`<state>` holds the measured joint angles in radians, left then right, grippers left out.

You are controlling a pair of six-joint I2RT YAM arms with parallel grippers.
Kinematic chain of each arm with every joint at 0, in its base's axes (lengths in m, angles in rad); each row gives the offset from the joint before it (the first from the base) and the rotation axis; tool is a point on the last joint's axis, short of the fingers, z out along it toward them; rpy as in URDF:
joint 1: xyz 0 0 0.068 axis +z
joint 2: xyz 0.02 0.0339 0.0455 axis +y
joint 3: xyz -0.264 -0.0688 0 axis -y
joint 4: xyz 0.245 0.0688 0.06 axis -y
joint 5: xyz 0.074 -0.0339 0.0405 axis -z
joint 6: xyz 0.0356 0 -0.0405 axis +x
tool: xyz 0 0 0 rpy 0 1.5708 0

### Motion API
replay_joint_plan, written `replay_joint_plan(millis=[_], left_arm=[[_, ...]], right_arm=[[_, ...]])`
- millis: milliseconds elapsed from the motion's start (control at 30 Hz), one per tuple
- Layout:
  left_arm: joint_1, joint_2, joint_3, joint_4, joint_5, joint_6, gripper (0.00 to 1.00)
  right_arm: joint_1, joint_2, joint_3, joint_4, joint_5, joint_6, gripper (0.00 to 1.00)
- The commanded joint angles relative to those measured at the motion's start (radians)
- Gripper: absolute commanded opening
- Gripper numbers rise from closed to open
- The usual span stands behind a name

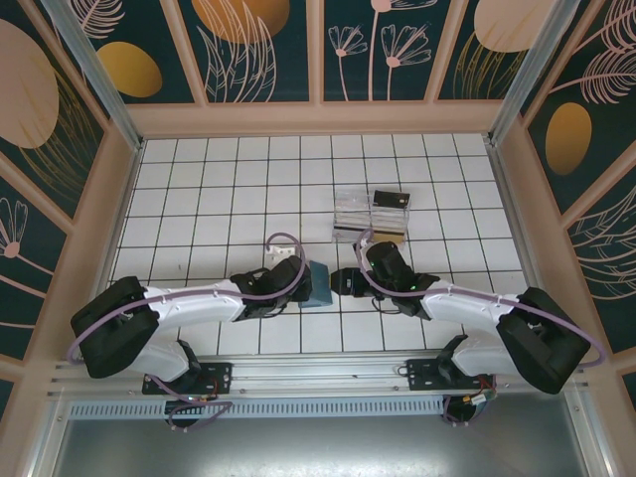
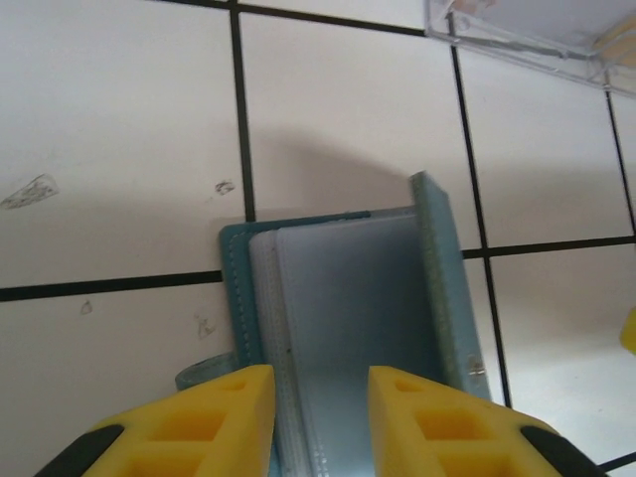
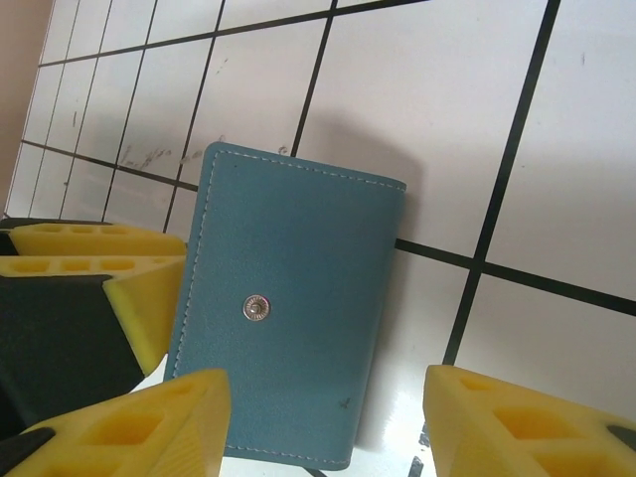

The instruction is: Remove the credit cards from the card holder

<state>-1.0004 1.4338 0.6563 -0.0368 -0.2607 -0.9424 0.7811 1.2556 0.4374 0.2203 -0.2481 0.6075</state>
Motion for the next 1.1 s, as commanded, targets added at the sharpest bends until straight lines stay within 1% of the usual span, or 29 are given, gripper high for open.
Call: replay_joint_plan(millis=[0,33,67,100,167,233,400,500,533,633,667,733,900,1000,1067], left_arm=[[0.002,0.010,0.058,0.014,0.010,0.027,0.34],[0.002,0.011,0.068,0.002,0.004,0.030,0.36],[0.002,0.013,0.081,-0.018,-0.010,0.030,0.42],[0.001,0.017,0.097,-0.054,-0.035,0.026,0.45],[0.002,0.013,0.113,-0.132,-0.088,0.005,0.44],[0.002,-0.018,0.106,-0.175,-0.118,-0.015,0.45],[0.001,-0.183,0.026,-0.230,-0.199,-0.099,0.44],[0.002,-0.289,-0.039,-0.240,-0.253,-0.155,0.43],[0.002,-0.321,-0.063,-0.235,-0.262,-0.168,0.46],[0.002,-0.363,-0.107,-0.216,-0.259,-0.184,0.46],[0.002,-0.364,-0.113,-0.217,-0.256,-0.186,0.46],[0.002,-0.352,-0.116,-0.217,-0.246,-0.187,0.46],[0.002,-0.326,-0.124,-0.194,-0.218,-0.181,0.46],[0.002,-0.329,-0.131,-0.181,-0.211,-0.176,0.46],[0.002,-0.331,-0.136,-0.174,-0.208,-0.174,0.46]], right_arm=[[0.007,-0.050,-0.004,0.013,0.015,-0.012,0.56],[0.007,-0.061,-0.008,0.009,0.018,-0.013,0.56],[0.007,-0.075,-0.013,0.004,0.024,-0.012,0.56],[0.007,-0.089,-0.017,0.000,0.029,-0.012,0.56],[0.007,-0.111,-0.025,-0.007,0.035,-0.012,0.56],[0.007,-0.126,-0.030,-0.010,0.035,-0.011,0.56],[0.032,-0.122,-0.002,-0.038,0.057,-0.032,0.57],[0.077,-0.068,0.062,-0.083,0.104,-0.058,0.62],[0.097,-0.039,0.089,-0.105,0.129,-0.068,0.65],[0.150,0.054,0.177,-0.167,0.182,-0.085,0.68],[0.174,0.086,0.211,-0.189,0.216,-0.089,0.73],[0.209,0.146,0.266,-0.229,0.259,-0.093,0.76],[0.246,0.296,0.388,-0.320,0.368,-0.097,0.77],[0.255,0.349,0.428,-0.367,0.426,-0.091,0.76],[0.256,0.359,0.432,-0.389,0.458,-0.083,0.73]])
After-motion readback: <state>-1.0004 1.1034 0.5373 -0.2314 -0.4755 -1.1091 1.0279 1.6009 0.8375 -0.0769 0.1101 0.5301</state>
